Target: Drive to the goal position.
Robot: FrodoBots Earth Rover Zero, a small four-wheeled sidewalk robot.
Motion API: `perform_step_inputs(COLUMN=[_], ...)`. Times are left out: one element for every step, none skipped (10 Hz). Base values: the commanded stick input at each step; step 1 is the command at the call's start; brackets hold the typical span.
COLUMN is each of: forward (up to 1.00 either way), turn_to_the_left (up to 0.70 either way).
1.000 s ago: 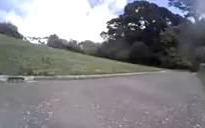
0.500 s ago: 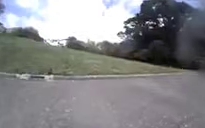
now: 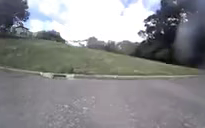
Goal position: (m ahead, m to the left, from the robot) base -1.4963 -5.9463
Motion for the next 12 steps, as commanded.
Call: perform_step_inputs(forward=[0.00,0.00,0.00,0.00,0.00,0.00,0.00,0.00,0.00,0.00,0.00,0.00], turn_to_the_left=[0.67,0.67,0.67,0.67,0.67,0.67,0.67,0.67,0.67,0.67,0.67,0.67])
